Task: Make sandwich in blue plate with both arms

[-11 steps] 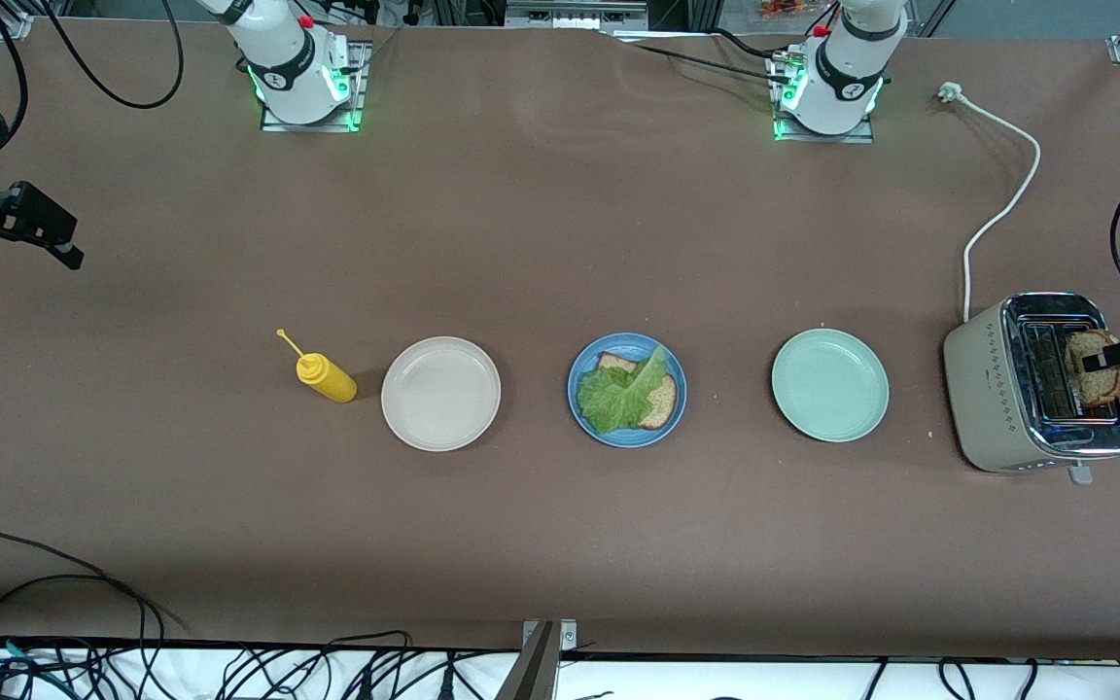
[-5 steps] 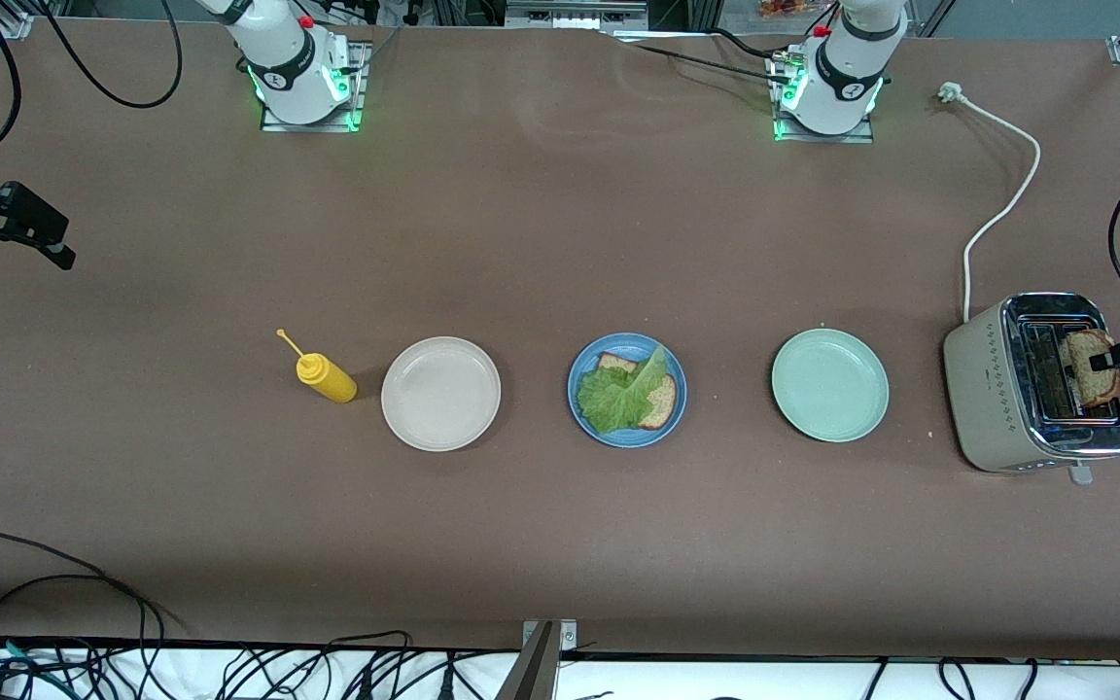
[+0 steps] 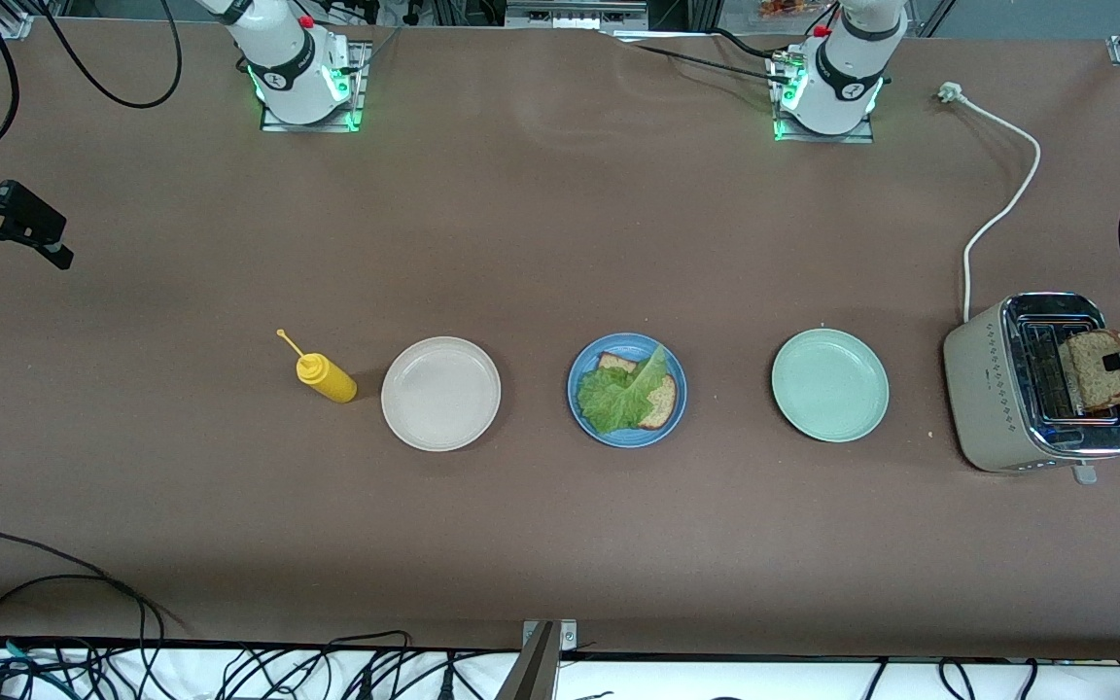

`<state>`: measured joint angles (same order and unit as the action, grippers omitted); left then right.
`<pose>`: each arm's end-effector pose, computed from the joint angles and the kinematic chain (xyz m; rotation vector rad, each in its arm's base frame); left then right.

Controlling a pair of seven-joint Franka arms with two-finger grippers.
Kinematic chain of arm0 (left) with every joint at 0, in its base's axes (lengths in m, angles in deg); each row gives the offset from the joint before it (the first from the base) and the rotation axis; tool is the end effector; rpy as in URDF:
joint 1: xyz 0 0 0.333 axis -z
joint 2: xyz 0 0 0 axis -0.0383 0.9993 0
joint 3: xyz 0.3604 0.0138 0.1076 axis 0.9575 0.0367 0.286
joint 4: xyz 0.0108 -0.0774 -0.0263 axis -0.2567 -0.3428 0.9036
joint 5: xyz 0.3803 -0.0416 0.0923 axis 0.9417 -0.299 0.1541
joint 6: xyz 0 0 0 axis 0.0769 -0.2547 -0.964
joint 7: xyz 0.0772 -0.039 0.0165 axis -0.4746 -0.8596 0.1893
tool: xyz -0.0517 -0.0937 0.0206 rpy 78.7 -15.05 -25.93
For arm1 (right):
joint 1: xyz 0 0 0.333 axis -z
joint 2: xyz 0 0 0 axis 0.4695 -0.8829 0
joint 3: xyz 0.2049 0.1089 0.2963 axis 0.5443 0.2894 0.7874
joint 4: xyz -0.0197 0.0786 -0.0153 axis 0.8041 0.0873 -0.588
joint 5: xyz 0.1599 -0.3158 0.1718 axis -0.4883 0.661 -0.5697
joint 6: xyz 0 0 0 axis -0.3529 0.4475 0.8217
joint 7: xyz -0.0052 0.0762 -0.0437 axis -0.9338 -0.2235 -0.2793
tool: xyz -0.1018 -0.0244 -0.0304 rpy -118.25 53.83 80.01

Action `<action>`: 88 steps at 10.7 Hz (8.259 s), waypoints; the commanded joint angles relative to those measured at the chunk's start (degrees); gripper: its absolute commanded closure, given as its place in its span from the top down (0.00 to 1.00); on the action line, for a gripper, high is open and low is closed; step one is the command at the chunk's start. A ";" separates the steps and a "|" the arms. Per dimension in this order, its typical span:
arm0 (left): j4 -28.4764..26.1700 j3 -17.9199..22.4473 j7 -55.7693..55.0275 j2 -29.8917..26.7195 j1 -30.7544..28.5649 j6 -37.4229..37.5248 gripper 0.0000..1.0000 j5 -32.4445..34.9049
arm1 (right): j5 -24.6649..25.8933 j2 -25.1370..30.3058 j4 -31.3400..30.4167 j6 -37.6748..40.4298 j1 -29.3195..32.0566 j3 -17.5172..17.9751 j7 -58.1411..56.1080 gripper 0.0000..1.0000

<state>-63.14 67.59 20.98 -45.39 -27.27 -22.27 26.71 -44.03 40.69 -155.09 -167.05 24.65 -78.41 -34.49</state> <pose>0.6371 0.3087 0.4400 2.9012 0.1104 -0.0827 0.5612 -0.0254 0.6777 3.1226 0.1567 0.2997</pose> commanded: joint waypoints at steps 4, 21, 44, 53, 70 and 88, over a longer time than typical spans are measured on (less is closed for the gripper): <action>2.45 -1.77 -0.29 -5.83 1.07 5.62 0.00 4.28 | 0.56 -0.43 1.44 1.39 0.01 -0.08 0.08 1.00; 2.64 -17.50 -21.20 -7.09 18.38 15.22 0.00 -12.82 | 0.65 -0.43 1.44 1.39 0.01 -0.52 0.08 1.00; -0.35 -17.33 -5.94 21.93 26.56 -7.81 1.00 -43.35 | 0.48 -0.35 1.53 2.09 -0.07 -1.58 0.08 1.00; 4.66 -16.80 -3.98 13.43 25.95 -7.72 1.00 -17.99 | 0.39 -0.35 1.61 2.09 -0.07 -1.66 0.16 1.00; 0.03 -9.35 -17.42 -22.16 27.33 14.60 1.00 12.11 | 0.48 0.01 1.97 5.25 -0.07 -1.84 -0.10 1.00; -7.29 -1.60 -17.34 -29.92 34.47 17.85 1.00 12.03 | 0.48 -0.08 3.90 9.03 -0.07 -2.72 -2.82 1.00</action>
<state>-71.39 65.36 3.91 -75.70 6.30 -5.46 38.23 -44.03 40.78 -152.38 -159.40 24.66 -80.96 -36.34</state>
